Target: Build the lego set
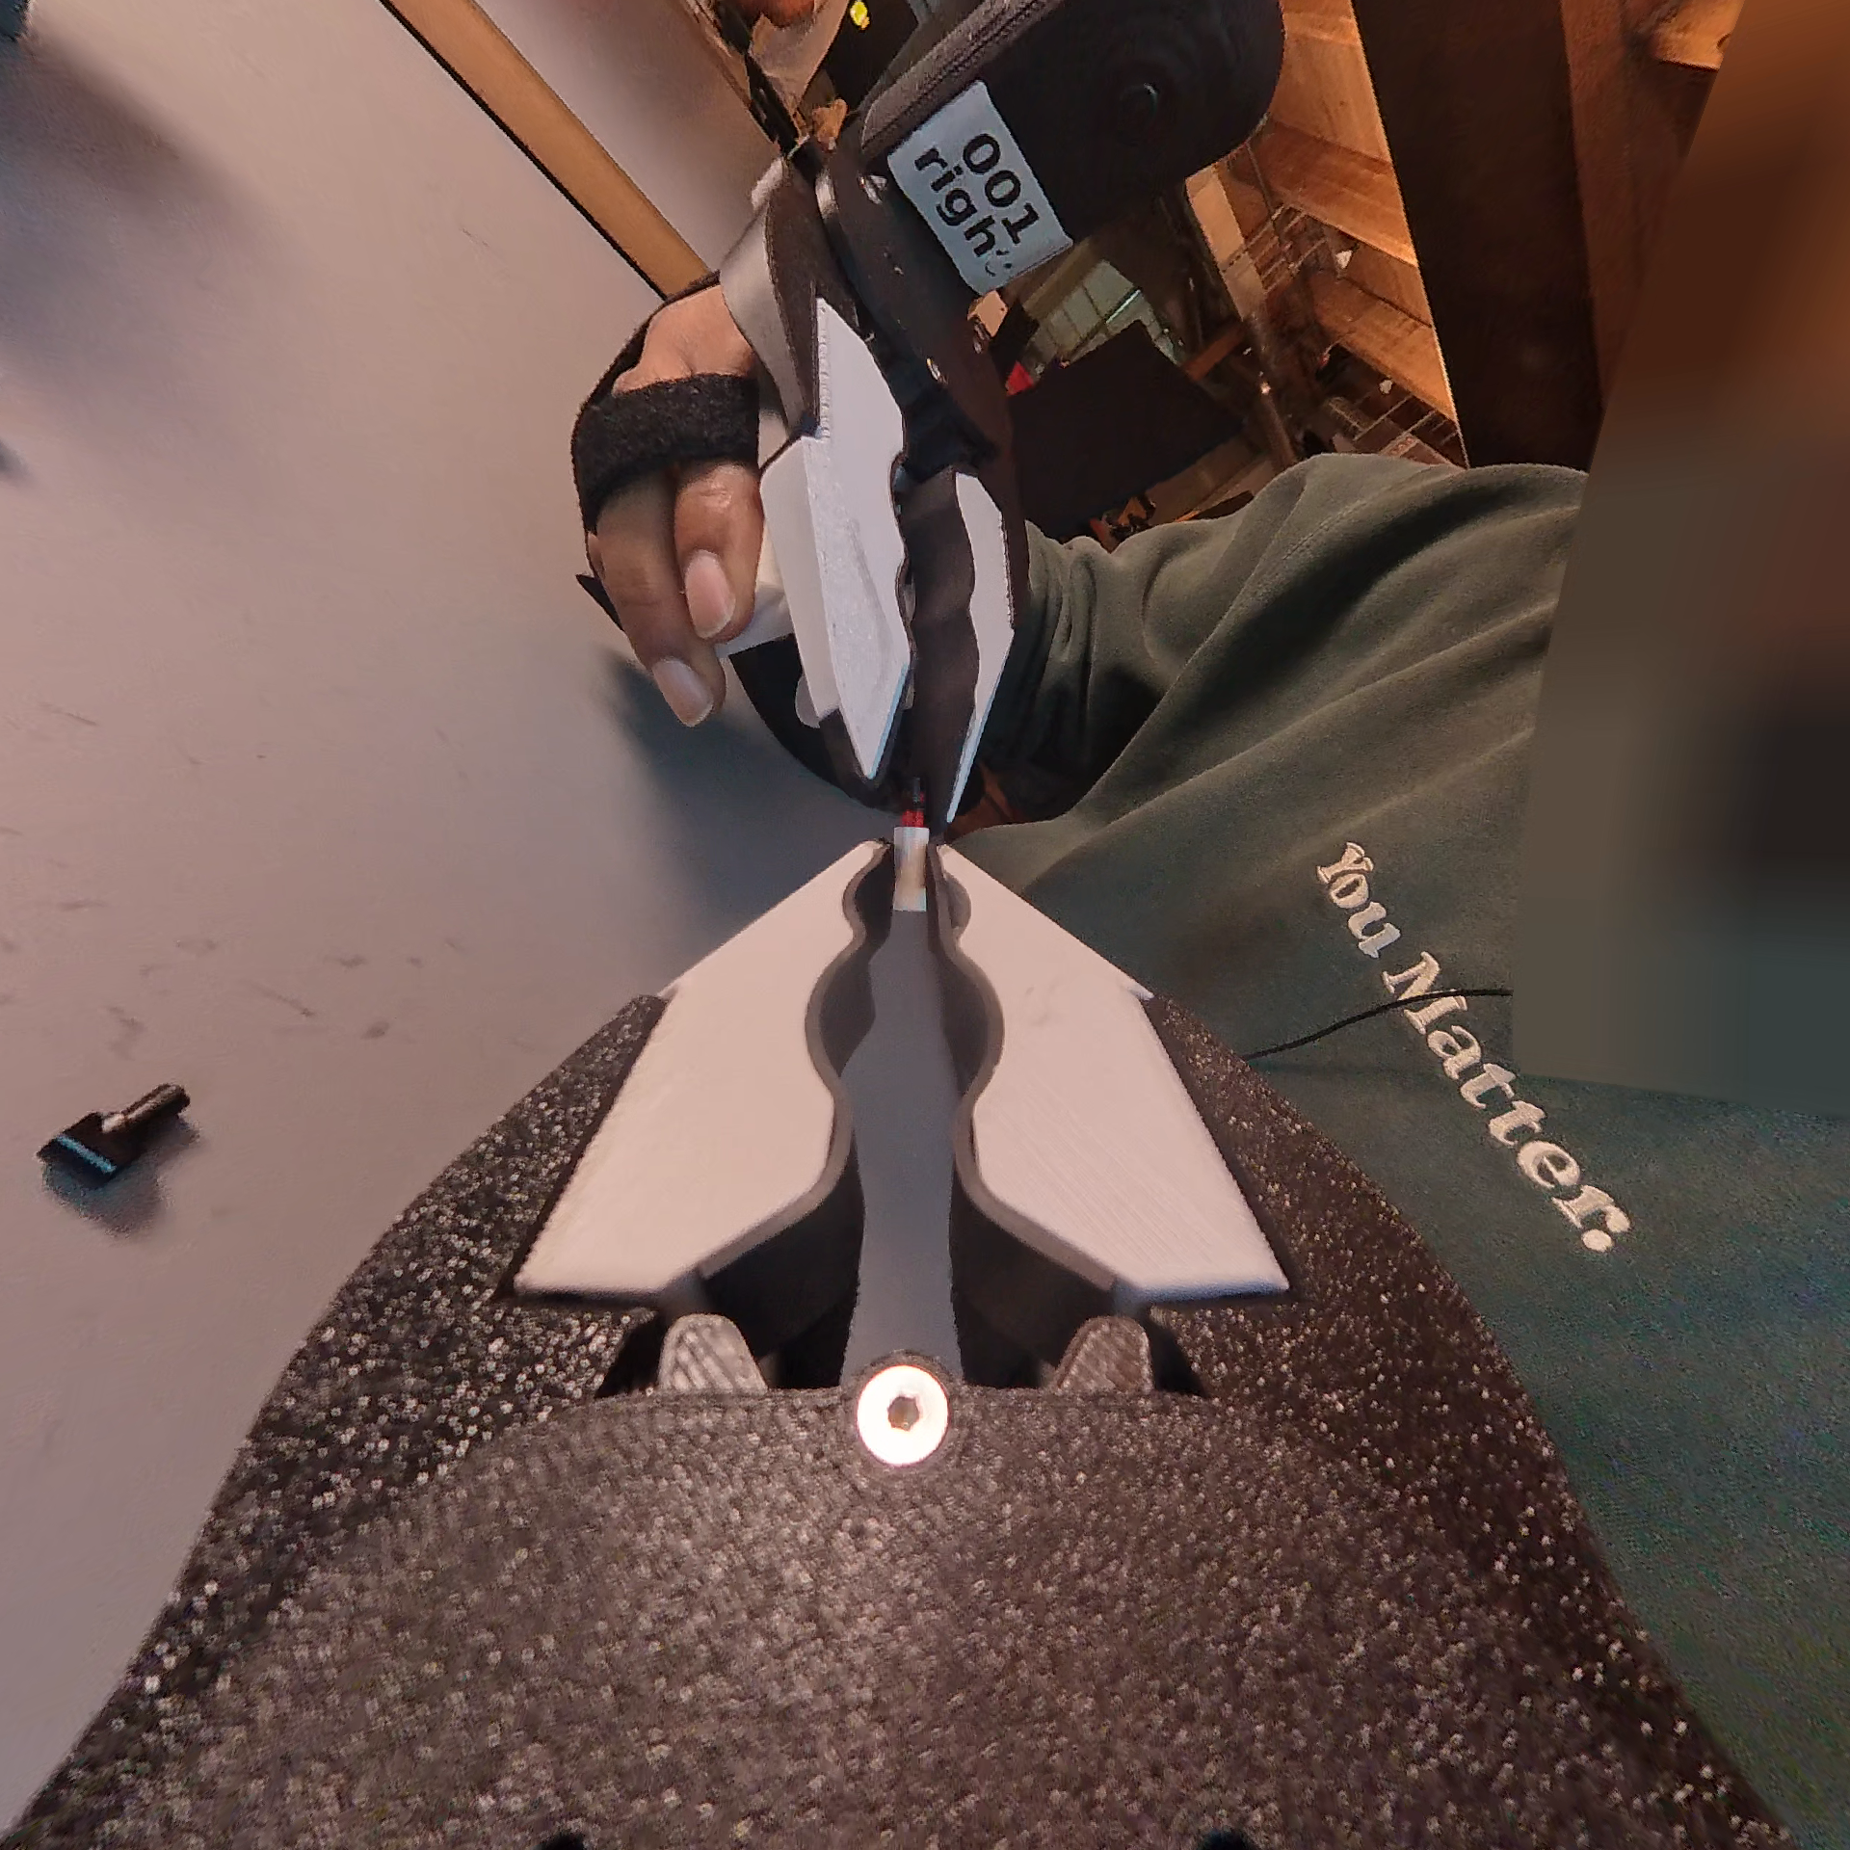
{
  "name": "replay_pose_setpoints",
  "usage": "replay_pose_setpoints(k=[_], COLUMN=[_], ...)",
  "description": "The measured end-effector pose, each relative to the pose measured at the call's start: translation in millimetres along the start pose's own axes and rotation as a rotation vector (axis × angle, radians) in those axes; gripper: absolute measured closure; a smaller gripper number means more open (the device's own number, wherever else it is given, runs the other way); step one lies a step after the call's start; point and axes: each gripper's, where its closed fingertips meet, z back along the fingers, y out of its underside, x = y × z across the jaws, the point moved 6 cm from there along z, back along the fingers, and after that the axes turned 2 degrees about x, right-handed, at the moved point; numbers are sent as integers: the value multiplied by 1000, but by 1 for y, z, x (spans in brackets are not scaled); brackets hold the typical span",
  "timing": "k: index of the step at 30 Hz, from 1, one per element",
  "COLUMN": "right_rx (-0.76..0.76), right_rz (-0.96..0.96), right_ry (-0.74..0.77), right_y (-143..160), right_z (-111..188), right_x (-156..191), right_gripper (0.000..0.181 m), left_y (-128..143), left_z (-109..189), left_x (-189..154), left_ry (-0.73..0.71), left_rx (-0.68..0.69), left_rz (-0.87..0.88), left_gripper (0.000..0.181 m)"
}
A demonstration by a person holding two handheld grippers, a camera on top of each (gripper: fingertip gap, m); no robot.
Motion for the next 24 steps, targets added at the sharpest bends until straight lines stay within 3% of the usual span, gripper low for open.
replay_pose_setpoints(k=[7,10,13,19,24], right_rx=[-27,-44,14,114,149], right_rz=[-1,68,170,329,379], right_ry=[36,185,319,573,686], right_y=[-6,-13,-17,-18,-19], right_z=[2,6,5,-9,-14], right_x=[-3,-13,-18,-24,-28], right_gripper=[167,164,143,151,152], left_y=[-3,-15,-20,-28,-29], left_z=[2,11,16,16,17], left_x=[-2,1,8,14,16], left_ry=[19,21,35,56,45], left_rx=[-32,-139,-239,-393,-474], left_rz=[-6,23,95,187,226], left_gripper=[176,176,175,175,175])
